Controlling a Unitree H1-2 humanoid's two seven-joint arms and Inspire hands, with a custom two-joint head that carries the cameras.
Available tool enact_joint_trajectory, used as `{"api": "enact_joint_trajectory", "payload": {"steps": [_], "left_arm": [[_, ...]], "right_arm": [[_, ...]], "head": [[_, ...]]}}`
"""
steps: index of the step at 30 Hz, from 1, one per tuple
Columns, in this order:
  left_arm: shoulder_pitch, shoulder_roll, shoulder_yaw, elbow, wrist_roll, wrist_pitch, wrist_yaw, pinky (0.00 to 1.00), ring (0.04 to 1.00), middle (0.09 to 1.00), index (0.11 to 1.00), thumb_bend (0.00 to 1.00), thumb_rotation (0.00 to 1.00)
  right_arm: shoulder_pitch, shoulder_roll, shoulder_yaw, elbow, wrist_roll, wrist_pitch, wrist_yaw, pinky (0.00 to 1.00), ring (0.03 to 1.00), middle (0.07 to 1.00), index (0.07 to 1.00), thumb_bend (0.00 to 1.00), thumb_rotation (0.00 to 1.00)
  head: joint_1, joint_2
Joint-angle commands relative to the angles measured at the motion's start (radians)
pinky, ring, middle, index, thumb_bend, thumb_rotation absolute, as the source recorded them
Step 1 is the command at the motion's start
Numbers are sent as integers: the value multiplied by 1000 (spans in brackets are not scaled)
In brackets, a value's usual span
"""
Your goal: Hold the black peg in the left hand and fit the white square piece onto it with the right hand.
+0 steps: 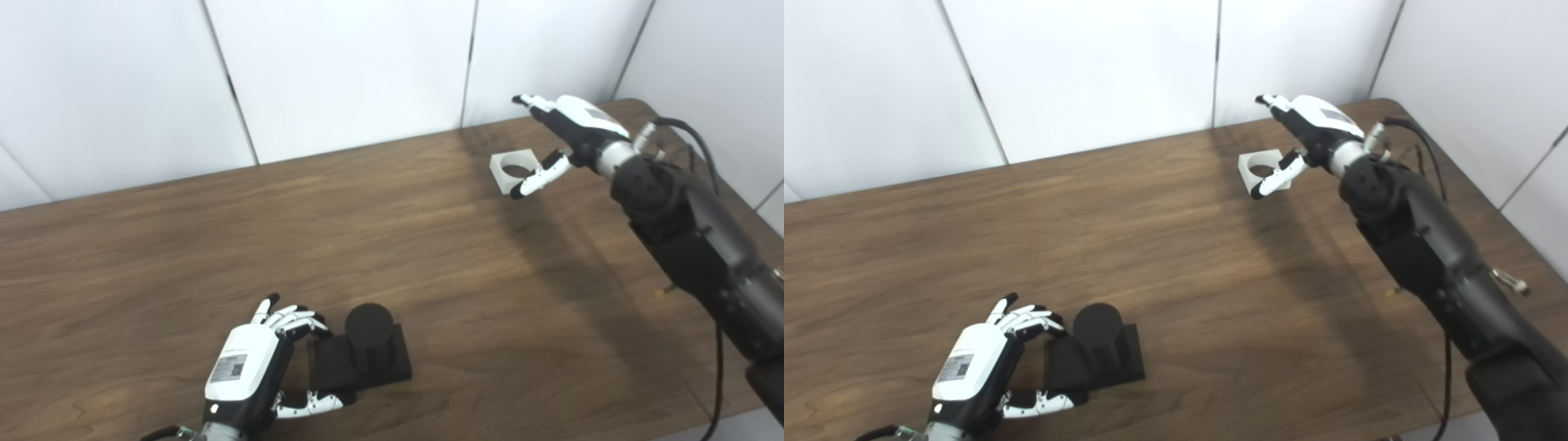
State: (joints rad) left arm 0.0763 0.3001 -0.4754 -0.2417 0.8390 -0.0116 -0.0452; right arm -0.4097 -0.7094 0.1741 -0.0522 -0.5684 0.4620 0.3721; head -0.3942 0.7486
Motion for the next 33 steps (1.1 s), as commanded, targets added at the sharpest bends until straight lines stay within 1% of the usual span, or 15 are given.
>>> {"api": "enact_joint_trajectory", "payload": {"steps": [1, 9, 14, 21, 26, 29, 33], "left_arm": [[23, 18, -18, -1, 31, -16, -47, 1000, 841, 761, 487, 516, 50], [25, 12, -22, -10, 41, -11, -51, 999, 837, 760, 486, 517, 49], [27, 6, -20, -19, 45, -5, -59, 1000, 836, 758, 486, 517, 49], [29, -2, -18, -24, 51, -2, -63, 1000, 835, 758, 487, 517, 49], [29, -8, -18, -27, 56, -2, -60, 1000, 833, 756, 486, 518, 49], [29, -12, -18, -32, 57, 3, -66, 999, 833, 757, 486, 517, 50], [29, -16, -18, -36, 58, 2, -67, 1000, 836, 758, 486, 517, 50]], "right_arm": [[-83, -44, 8, 17, -44, -12, 11, 1000, 1000, 1000, 960, 967, 175], [-198, -60, 108, 185, -129, -69, 53, 1000, 1000, 1000, 930, 961, 188], [-241, -60, 155, 254, -166, -78, 78, 1000, 1000, 1000, 910, 958, 200], [-263, -46, 183, 300, -197, -93, 83, 1000, 1000, 979, 865, 969, 198], [-272, -44, 211, 322, -219, -116, 87, 1000, 1000, 970, 825, 966, 221], [-274, -39, 220, 330, -227, -125, 89, 1000, 1000, 965, 801, 964, 220], [-274, -29, 223, 338, -230, -130, 93, 1000, 1000, 965, 799, 951, 211]], "head": [[-3, -1], [2, -2], [3, -1], [8, 2], [11, 3], [14, 5], [18, 7]]}}
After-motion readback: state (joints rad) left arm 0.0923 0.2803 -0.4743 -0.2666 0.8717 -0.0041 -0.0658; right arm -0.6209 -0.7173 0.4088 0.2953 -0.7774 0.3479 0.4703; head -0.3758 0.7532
